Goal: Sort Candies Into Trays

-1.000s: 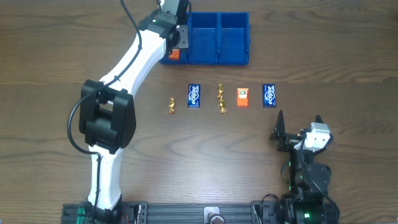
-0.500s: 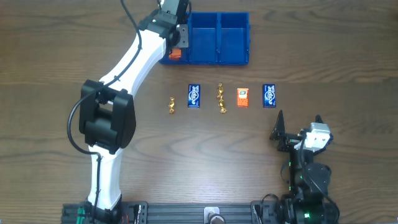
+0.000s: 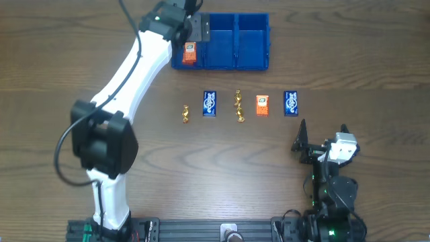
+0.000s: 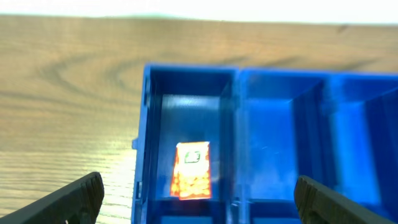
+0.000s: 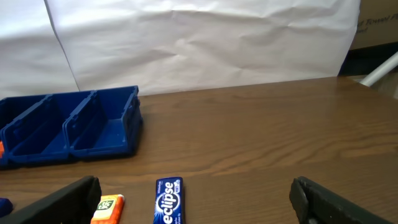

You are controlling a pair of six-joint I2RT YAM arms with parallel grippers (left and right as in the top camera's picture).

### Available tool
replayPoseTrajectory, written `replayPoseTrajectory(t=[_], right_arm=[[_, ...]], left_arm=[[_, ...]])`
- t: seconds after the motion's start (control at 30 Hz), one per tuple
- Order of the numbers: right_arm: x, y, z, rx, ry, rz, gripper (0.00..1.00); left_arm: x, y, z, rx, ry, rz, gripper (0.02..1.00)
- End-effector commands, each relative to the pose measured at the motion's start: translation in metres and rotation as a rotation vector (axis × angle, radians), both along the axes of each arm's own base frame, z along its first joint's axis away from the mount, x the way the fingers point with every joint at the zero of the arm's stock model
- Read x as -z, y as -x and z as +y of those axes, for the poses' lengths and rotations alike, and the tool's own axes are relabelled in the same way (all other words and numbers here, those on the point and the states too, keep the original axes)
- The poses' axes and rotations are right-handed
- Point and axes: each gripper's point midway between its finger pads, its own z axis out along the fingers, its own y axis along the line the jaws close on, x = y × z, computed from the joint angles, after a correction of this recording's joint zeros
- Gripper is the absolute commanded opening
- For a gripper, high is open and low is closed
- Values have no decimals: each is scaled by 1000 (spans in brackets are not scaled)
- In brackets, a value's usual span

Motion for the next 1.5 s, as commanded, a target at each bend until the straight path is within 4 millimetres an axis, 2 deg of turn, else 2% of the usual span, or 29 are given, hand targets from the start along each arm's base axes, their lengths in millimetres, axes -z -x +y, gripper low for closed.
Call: replayPoseTrajectory(t=[0.03,0.1,0.13,0.23,0.3,0.37,0.5,0.63,0.73,1.1,1.5], right_arm=[[0,1,-3,14,11,-1,998],[0,1,-3,14,11,-1,998],[0,1,-3,14,11,-1,998],[0,1,-3,14,11,-1,998],[0,1,-3,14,11,-1,998],[0,1,-3,14,11,-1,998],[0,1,-3,14,11,-1,998],[0,1,-3,14,11,-1,998],[0,1,-3,14,11,-1,998],[0,1,-3,14,11,-1,998],[0,1,-3,14,11,-1,998]], left_arm=[[-42,21,-44,11,41,-84,987],[-40,39,-77,26,81,-73,987],[-34,57,-108,52,103,-53,987],[-20,88,-150,83,104,-25,978],[-1,115,-181,96,90,4,967],[16,131,-200,103,96,36,961],[67,161,-228,97,82,133,954],[116,171,-233,41,71,211,950],[131,172,-232,24,58,230,939],[166,165,-220,-13,43,295,888],[178,163,-218,-5,36,320,822]])
